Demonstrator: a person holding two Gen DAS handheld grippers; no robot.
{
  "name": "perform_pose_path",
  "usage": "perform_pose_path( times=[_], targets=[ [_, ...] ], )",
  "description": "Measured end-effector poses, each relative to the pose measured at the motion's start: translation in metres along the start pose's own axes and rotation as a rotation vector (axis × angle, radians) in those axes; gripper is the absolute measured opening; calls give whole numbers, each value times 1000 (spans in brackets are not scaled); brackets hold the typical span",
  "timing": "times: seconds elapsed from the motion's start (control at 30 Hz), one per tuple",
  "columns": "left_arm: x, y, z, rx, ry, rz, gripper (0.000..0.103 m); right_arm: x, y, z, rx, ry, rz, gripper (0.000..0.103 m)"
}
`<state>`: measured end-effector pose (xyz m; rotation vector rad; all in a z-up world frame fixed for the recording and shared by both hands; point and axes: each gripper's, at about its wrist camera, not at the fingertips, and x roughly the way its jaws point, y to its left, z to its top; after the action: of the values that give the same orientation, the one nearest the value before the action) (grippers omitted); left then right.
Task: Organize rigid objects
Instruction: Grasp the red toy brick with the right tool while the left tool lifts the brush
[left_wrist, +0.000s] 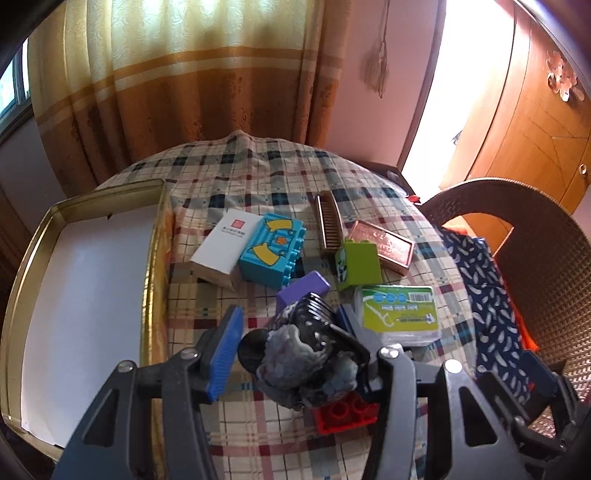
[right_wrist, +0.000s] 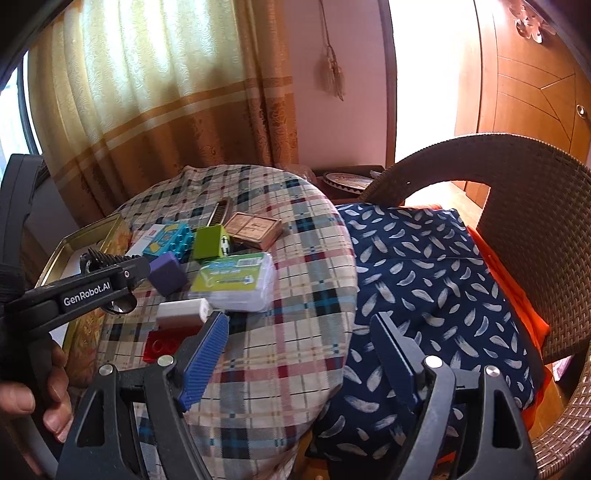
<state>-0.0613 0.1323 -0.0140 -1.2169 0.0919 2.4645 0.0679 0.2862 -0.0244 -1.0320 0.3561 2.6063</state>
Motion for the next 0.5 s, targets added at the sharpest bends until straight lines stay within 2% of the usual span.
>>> perform_pose_path(
  times=[0.07,0.13,0.33,0.5],
  targets=[
    [-12,9,0,-14,-19,-19,52,1,7,-1,-13,6,22,68],
    [-23,19,-2,-16,-40,-12,52,8,15,-4,-15,34,52,66],
    [-45,56,-8,-67,-53,-6,52,39,56,-11,-43,131,154,66],
    [-53,77,-9,-110,-68,-10,52,56,90,-20,-101,179,179,67]
  ],
)
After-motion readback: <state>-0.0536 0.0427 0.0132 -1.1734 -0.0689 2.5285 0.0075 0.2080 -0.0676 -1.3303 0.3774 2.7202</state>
